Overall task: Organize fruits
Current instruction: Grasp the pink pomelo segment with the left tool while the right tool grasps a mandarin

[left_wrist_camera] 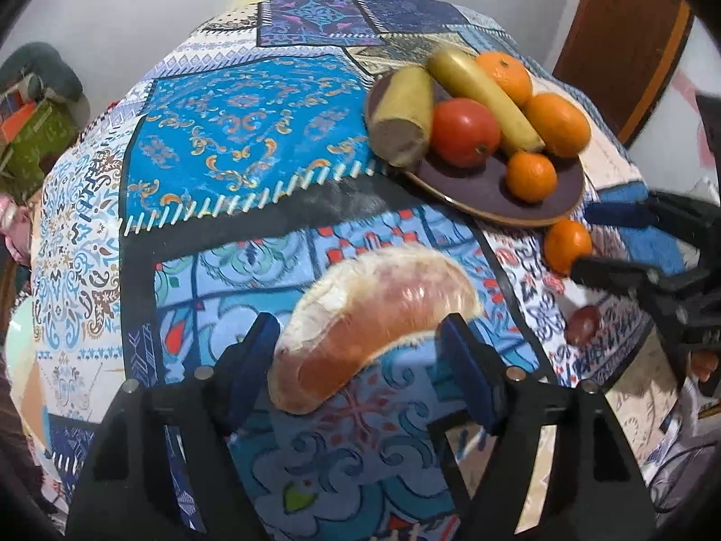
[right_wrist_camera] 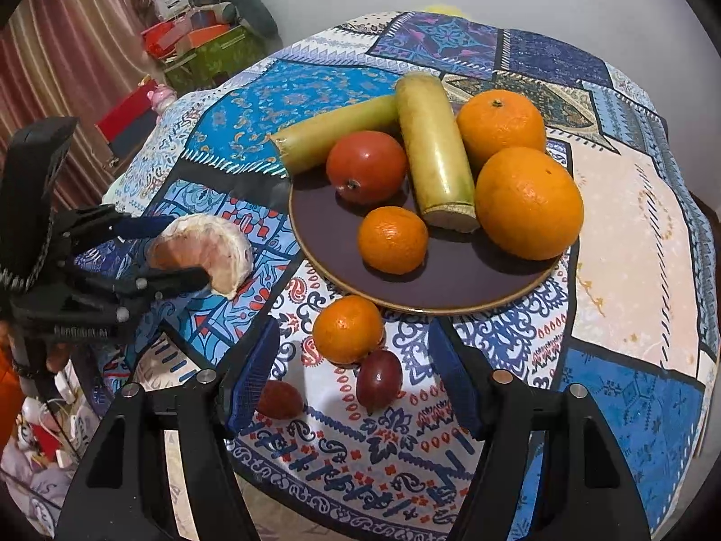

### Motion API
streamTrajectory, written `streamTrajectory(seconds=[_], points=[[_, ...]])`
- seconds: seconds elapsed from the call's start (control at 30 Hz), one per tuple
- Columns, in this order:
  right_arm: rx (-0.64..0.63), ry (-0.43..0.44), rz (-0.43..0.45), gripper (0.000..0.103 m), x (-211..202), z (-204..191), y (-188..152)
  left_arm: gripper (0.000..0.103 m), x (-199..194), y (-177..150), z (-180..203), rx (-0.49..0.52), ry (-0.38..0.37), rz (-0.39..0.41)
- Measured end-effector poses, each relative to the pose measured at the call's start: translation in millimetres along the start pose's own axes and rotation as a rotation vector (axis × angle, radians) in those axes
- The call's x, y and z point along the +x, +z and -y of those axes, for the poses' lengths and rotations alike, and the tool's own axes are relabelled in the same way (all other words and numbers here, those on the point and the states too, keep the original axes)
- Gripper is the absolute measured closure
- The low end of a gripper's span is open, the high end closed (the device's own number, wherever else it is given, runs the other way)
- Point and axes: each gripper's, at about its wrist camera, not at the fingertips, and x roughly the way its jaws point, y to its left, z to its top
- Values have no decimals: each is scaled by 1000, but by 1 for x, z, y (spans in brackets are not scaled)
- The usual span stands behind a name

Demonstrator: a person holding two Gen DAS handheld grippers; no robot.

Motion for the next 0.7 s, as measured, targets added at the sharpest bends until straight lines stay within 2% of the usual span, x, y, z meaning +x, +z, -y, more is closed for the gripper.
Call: streamTrajectory(seconds=[0.13,0.2,0.27,0.43,0.6,0.7], points=[[-17,14,-9,55,4,-2,1,40,-7,-12,7,0,-62,-17],[-22,14,-12,56,6,-2,1,45,-14,-21,13,16,-121,-24],[-18,23,-18,57,9,-2,1,46,-17,-25,18,30,-138,-32],[-21,19,-22,70,13,-4,0,46,-13,-16,13,-2,-64,-34],[-24,33,-7,71,9,-4,1,46,3,3,10,-11,-55,-49],[-25,40,5,71,3,-2,1,46,13,8,24,33,-29,-56]])
